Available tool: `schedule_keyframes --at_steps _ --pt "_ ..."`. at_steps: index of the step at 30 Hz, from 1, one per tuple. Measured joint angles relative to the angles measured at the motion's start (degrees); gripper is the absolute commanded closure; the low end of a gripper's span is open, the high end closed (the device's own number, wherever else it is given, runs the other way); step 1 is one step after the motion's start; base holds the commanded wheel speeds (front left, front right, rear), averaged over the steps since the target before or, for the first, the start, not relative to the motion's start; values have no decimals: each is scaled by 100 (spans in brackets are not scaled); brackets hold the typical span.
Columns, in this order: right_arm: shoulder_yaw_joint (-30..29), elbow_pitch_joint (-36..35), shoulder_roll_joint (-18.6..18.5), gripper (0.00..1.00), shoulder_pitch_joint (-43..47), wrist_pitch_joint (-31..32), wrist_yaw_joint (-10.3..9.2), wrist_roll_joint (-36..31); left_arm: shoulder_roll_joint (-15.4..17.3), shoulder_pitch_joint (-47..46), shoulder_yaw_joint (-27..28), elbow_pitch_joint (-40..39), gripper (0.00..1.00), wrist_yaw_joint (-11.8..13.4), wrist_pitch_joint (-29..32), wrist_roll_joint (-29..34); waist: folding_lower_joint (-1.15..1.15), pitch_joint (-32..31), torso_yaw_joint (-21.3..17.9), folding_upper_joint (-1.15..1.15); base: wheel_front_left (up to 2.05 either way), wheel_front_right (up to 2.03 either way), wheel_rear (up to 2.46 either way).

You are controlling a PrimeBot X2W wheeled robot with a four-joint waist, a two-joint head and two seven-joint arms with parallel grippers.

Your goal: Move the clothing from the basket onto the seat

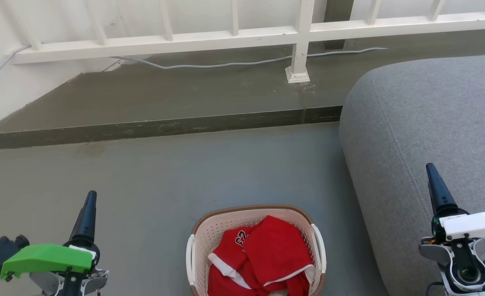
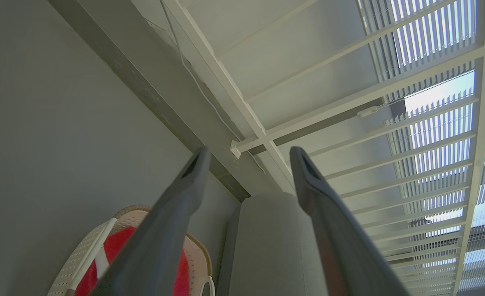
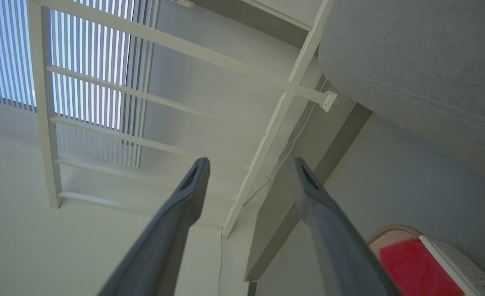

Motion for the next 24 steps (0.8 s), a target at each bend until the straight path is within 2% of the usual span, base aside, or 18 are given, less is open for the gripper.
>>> schedule_keyframes --at_steps 14,24 --pt "520 -146 -387 0 -132 -296 -297 -1673 222 -159 -506 -132 0 185 -277 1464 0 -29 -22 0 0 0 0" --pt "778 -265 -478 0 -193 -478 -505 -2613 348 -180 -826 -222 0 401 -470 2391 0 -29 -67 0 0 0 0"
